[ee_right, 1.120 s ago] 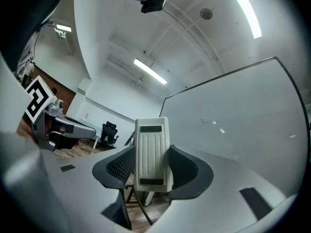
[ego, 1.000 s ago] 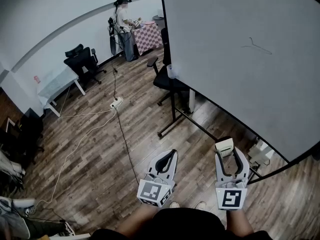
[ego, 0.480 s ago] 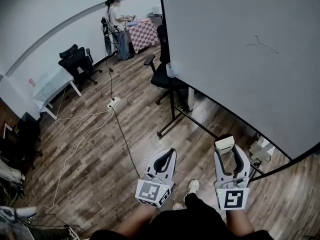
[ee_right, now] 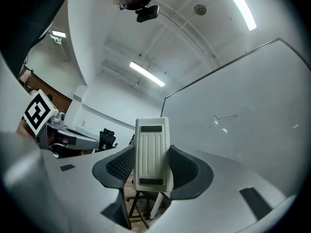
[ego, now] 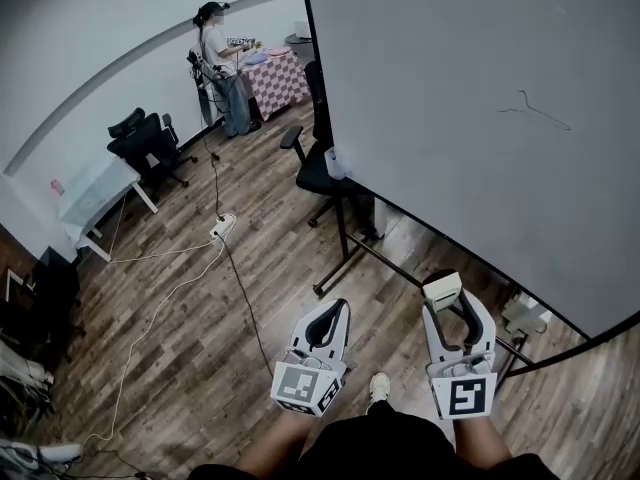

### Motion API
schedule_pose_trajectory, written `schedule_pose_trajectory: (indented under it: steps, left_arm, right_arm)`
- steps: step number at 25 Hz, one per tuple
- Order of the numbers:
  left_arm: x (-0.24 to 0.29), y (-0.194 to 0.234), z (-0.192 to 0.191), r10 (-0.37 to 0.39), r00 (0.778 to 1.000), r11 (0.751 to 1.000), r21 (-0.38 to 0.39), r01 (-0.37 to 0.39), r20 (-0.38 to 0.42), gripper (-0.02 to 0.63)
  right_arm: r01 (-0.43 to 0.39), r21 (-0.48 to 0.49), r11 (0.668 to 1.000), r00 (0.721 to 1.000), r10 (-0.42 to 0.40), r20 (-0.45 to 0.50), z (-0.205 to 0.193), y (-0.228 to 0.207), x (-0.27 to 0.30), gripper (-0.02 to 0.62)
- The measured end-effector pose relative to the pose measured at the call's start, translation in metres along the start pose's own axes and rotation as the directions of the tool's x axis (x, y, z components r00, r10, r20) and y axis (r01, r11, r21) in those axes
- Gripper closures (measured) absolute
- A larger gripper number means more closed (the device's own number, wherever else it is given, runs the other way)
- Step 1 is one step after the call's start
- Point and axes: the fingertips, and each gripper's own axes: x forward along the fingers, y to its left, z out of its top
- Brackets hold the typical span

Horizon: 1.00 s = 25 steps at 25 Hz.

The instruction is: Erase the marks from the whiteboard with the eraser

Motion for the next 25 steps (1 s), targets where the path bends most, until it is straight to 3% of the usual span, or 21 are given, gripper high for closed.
schedule_pose_trajectory:
  steps: [14, 20, 25]
  left_arm:
    - [0.141, 0.035, 0.007, -0.030, 0.999, 1.000, 0.010, 0.030, 0.022, 0.584]
    - [0.186, 0.035, 0.003, -0.099, 0.995, 0.995, 0.011, 0.099, 0.020, 0.584]
    - [0.239, 0.046, 0.010, -0.162, 0.985, 0.986, 0.031, 0.161, 0.053, 0.584]
  right_arm:
    - [0.041, 0.009, 0.999, 0.999, -0.041, 0.032, -0.028, -0.085, 0.105, 0.351]
    - [0.090, -0.030, 0.995, 0.995, -0.088, 0.055, -0.025, -0.111, 0.130, 0.351]
    - [0.136, -0.051, 0.989, 0.991, -0.135, 0.021, -0.036, -0.132, 0.160, 0.351]
